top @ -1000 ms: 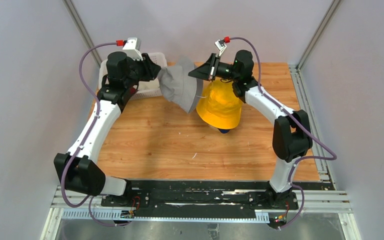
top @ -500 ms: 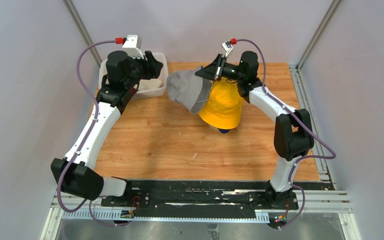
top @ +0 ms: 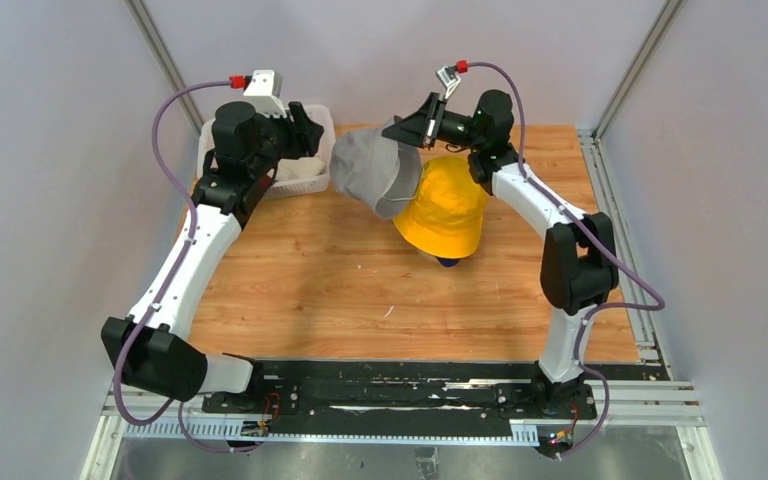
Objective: Stack the hats
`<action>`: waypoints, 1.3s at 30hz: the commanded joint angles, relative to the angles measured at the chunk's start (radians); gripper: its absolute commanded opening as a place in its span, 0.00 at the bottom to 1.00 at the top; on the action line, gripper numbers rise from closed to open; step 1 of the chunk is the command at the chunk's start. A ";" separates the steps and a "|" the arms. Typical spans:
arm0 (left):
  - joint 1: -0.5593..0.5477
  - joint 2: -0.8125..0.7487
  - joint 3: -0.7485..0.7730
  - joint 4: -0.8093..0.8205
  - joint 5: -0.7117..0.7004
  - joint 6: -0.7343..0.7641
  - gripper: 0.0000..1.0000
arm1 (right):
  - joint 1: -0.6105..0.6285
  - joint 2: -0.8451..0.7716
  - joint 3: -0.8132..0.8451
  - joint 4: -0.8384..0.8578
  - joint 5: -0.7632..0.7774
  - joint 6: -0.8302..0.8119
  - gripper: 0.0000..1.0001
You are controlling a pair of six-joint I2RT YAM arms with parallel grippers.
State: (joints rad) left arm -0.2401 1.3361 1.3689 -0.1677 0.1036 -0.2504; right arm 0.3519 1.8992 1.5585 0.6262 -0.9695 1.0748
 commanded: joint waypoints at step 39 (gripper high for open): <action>-0.009 -0.073 -0.026 0.033 -0.045 0.005 0.58 | -0.160 -0.252 -0.253 0.197 -0.044 0.078 0.01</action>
State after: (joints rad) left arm -0.2401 1.2774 1.3567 -0.1642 0.0498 -0.2401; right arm 0.2302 1.7039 1.3510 0.7490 -0.9874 1.1332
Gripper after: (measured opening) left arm 0.578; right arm 0.013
